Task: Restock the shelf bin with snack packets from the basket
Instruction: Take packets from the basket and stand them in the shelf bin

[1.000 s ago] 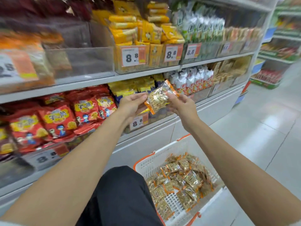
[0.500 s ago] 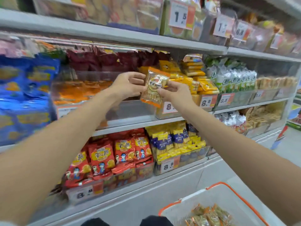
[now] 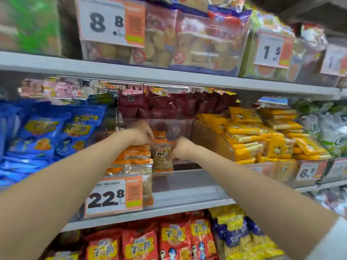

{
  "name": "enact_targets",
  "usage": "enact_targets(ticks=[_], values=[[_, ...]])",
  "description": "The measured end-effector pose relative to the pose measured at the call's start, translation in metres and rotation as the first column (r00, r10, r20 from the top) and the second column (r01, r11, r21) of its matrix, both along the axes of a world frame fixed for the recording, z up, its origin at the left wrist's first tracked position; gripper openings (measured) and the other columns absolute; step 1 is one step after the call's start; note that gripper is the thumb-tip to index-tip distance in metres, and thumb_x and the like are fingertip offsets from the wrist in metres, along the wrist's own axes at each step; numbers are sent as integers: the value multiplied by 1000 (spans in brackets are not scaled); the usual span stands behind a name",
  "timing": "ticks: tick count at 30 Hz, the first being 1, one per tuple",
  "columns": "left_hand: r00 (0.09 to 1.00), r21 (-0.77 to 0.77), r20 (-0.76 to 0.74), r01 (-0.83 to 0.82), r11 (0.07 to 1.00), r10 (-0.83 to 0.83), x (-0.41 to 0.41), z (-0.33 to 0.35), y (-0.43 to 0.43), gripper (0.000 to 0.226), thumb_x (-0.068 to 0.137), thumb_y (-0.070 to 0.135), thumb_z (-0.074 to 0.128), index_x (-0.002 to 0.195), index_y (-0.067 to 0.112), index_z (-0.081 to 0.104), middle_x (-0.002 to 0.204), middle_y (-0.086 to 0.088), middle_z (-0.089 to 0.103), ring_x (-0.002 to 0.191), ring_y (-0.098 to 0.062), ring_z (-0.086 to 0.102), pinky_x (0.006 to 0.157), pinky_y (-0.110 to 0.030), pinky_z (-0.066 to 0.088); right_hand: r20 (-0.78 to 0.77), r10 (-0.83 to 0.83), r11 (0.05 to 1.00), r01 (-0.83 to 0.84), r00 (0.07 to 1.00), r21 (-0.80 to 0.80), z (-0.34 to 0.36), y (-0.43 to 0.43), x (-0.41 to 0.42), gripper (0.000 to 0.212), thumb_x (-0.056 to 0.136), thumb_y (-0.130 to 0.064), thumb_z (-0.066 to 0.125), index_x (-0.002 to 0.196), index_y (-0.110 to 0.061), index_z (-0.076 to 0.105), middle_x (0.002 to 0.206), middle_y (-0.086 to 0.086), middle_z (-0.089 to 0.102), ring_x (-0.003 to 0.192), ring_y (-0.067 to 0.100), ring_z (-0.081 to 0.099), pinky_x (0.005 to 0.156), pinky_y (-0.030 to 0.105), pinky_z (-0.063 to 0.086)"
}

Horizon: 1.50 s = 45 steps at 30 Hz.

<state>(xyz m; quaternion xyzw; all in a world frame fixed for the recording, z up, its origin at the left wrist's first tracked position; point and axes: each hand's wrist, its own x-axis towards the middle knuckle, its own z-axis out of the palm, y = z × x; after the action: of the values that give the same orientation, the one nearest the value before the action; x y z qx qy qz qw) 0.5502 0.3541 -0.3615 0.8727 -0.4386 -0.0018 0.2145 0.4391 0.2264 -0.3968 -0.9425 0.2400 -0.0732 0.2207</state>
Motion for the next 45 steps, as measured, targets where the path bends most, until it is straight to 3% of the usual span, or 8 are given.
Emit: enact_targets(ticks=[5,8,14,18,21,26,33,45], values=[[998,39,37,-50,998,49,13,-12,-11,14,86,23,68,94,17,78,90,5,70,78,-12,63,74,-26,52,-54,-50,969,62,997,239,-8,-5,21,18,78,-3,78,90,-1,64,77,12,68,70,19,68,76,36,60],[996,31,27,-85,996,84,21,-17,-9,16,79,30,67,76,18,76,85,1,72,88,-22,70,83,-40,58,-20,-90,939,91,996,331,-7,-4,26,19,79,1,77,81,-2,58,61,10,65,60,19,68,67,32,61],[997,22,6,-79,997,79,20,-16,-6,19,75,36,66,71,20,75,78,6,67,90,-22,70,82,-41,58,26,-63,864,41,998,502,-15,-3,22,41,80,11,70,119,5,60,115,22,65,101,31,67,83,37,58],[997,7,-6,-79,997,79,14,-14,-4,19,83,34,67,80,18,78,85,5,72,88,-19,70,81,-41,59,-11,-47,846,46,999,531,-13,-3,16,38,84,13,64,121,5,60,121,21,63,105,29,65,84,33,57],[995,-28,-15,-101,994,101,7,-10,2,19,87,30,64,83,17,76,83,1,67,88,-20,69,84,-39,58,4,-59,890,50,998,452,-10,-3,8,35,82,13,65,116,4,63,115,20,65,99,29,67,84,37,58],[999,-197,-43,-30,980,22,-30,5,16,16,91,23,63,96,15,76,94,5,69,91,-13,65,85,-32,55,263,-96,992,114,960,-57,3,-1,-28,16,78,-10,67,91,-6,59,90,9,64,85,27,64,65,32,52],[986,-392,-17,147,908,-167,-131,11,11,17,78,15,73,68,20,59,64,7,60,55,-7,52,52,-21,40,706,-9,997,62,709,-50,-5,15,-134,16,78,-8,65,79,-18,53,69,-8,56,64,8,51,61,28,42],[872,-112,-267,395,912,-411,-282,-119,-45,27,77,9,76,62,17,56,54,5,52,48,-2,44,52,-21,37,518,-229,967,253,824,25,-146,-9,-306,9,75,-12,69,77,-18,63,74,-4,65,70,19,60,68,35,49]])
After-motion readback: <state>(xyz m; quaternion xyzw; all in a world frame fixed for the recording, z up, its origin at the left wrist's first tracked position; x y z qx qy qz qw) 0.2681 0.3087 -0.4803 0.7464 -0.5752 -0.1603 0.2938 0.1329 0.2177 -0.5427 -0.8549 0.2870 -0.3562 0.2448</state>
